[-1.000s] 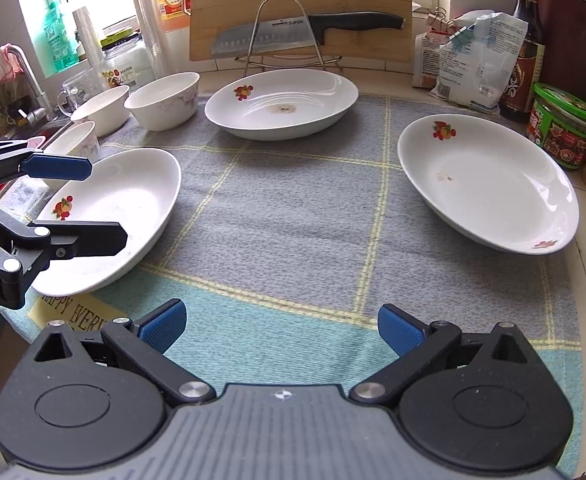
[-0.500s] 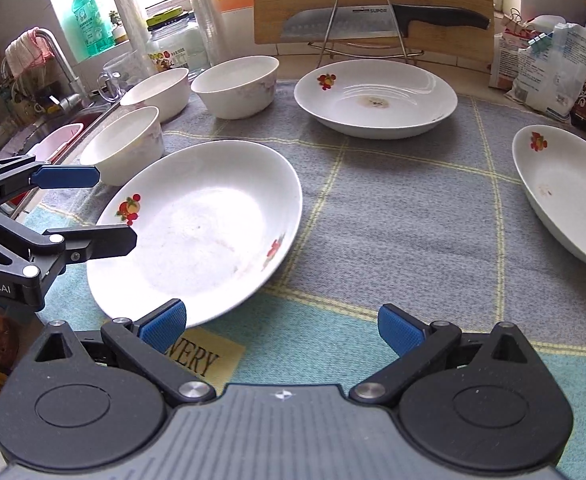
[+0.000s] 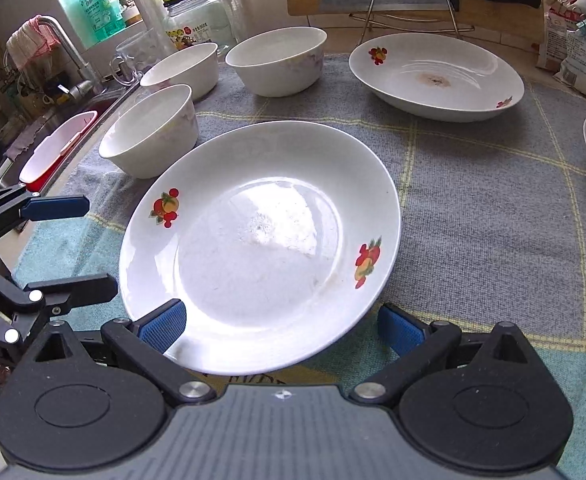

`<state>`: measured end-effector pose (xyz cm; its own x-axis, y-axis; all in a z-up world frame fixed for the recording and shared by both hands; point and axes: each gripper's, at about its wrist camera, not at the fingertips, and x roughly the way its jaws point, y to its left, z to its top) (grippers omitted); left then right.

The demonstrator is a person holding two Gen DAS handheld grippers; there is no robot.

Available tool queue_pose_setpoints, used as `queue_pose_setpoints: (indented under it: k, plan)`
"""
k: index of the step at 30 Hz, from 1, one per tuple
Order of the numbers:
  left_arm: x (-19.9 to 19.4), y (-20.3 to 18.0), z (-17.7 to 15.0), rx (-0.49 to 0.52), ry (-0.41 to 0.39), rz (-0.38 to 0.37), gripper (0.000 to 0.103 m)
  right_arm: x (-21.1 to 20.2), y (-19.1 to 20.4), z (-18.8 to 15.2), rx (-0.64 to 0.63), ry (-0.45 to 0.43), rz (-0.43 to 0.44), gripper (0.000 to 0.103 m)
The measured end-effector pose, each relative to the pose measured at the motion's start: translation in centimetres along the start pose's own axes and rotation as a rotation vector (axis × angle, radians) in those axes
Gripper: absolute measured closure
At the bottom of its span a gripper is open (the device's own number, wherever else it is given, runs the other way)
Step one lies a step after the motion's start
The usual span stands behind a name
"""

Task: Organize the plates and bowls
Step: 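Move the right tool to the large white plate and grip its rim, then lift the large white plate off the towel with the right tool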

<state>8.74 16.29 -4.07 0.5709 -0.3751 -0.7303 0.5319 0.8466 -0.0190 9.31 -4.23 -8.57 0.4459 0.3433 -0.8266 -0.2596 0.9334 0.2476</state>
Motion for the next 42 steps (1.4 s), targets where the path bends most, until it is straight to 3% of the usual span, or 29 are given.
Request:
queue_pose_setpoints:
  k: [11, 20, 42]
  plan:
    - [2.9, -1.1, -1.0, 0.125, 0.023, -0.094, 0.007, 0.4, -0.6, 0.8, 0.059, 0.001, 0.018, 0.000]
    - [4.4, -1.4, -0.2, 0.161, -0.011, -0.114, 0.000, 0.8, -0.1, 1.4, -0.008, 0.048, 0.018, 0.000]
    - [5.1, -0.4, 0.2, 0.290, -0.044, -0.239, 0.000, 3.0, -2.3, 6.8, -0.128, 0.148, 0.100, 0.000]
